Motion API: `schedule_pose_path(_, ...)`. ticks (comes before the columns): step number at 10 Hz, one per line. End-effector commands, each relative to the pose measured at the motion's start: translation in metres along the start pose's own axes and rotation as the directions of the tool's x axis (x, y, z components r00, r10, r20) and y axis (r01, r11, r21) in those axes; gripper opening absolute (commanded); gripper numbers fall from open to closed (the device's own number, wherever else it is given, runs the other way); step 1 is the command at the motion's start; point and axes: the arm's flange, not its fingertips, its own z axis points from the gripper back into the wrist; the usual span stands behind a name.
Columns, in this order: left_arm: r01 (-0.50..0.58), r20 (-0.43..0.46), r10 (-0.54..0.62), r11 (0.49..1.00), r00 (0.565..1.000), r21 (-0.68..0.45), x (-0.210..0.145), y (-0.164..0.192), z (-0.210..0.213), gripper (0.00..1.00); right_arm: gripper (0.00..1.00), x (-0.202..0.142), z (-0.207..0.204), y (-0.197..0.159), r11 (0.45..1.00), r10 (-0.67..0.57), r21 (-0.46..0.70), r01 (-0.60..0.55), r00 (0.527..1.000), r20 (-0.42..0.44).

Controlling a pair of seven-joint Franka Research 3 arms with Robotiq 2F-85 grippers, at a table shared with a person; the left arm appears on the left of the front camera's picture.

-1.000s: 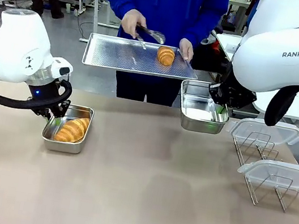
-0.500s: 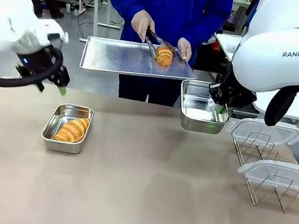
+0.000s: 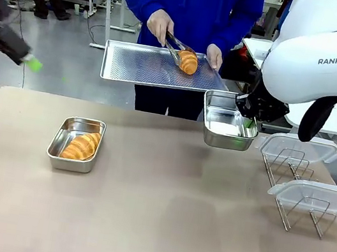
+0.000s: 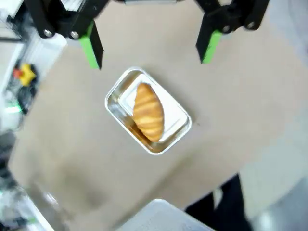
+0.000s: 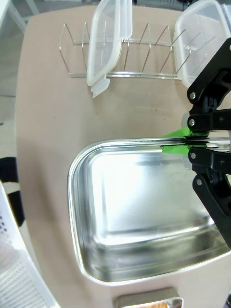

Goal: Place the bread in airtight containers.
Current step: Once an object is inside an Airtight Container , place the container in the center of the table.

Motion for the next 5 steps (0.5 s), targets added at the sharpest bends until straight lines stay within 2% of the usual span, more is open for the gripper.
schedule_pose_path(1,0.113,0.053,-0.109,0.99,0.993,-0.089,-0.033,0.017,0.034,1.0,0.0,0.0,0.003,0.001,1.0,-0.005,-0.004,0.005,1.0,0.011)
schedule_pose_path(5,0.245,0.19,-0.239,0.969,0.952,-0.013,-0.073,0.027,0.046,1.0,0.0,0.0,0.003,0.001,1.0,-0.005,-0.004,0.005,1.0,0.011)
